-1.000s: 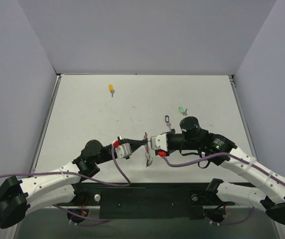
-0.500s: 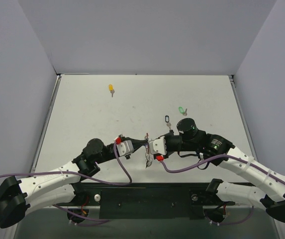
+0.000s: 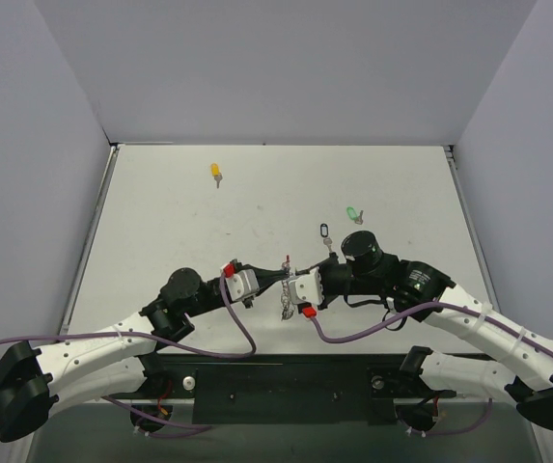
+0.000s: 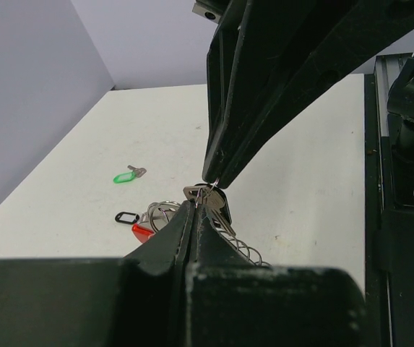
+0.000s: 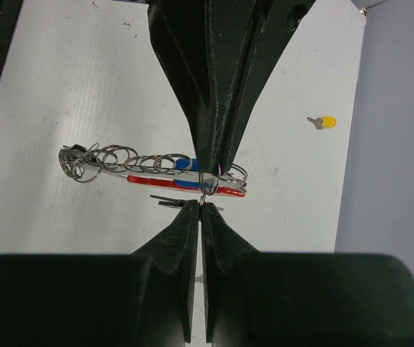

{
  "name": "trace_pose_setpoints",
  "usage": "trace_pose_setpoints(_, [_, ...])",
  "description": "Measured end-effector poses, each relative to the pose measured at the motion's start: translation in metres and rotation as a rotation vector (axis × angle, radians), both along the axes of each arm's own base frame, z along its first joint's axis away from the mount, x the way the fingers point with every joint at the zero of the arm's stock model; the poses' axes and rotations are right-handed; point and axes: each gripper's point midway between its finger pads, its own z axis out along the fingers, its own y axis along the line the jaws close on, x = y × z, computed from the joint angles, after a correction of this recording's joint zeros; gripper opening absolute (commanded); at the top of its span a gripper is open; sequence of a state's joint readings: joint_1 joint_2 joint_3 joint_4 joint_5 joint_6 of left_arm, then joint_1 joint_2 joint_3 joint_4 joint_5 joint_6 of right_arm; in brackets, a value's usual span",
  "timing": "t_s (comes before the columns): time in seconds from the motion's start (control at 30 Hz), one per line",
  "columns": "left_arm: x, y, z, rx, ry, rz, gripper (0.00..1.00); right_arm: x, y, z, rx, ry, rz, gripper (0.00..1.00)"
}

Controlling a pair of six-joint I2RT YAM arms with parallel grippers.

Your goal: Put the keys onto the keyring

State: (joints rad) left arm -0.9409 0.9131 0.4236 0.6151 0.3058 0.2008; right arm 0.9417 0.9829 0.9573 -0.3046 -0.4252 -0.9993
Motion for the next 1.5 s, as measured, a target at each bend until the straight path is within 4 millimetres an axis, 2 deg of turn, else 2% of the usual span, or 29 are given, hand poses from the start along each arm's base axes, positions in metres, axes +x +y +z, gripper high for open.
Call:
trace_pose_setpoints(0.6, [0.002, 0.003, 0.010, -0.052, 0.035, 0.019, 0.00, 0.002, 0.008, 0.000, 0.017, 0.012, -0.013, 0.00])
trace_pose_setpoints(0.87, [0.007, 0.007, 0.022, -0.097, 0.025, 0.048, 0.00, 0.002, 0.010, 0.002, 0.043, 0.046, -0.042, 0.16])
trace_pose_setpoints(1.0, [0.009, 0.010, 0.031, -0.131, 0.015, 0.063, 0.00, 0.001, 0.009, -0.001, 0.041, 0.075, -0.056, 0.21])
trace_pose_setpoints(1.2, [0.012, 0.012, 0.033, -0.139, 0.013, 0.073, 0.00, 0.003, 0.001, -0.003, 0.048, 0.138, -0.100, 0.27])
trace_pose_setpoints(1.5, [0.007, 0.010, 0.035, -0.143, 0.008, 0.036, 0.00, 0.023, -0.009, 0.026, 0.188, 0.254, -0.231, 0.35])
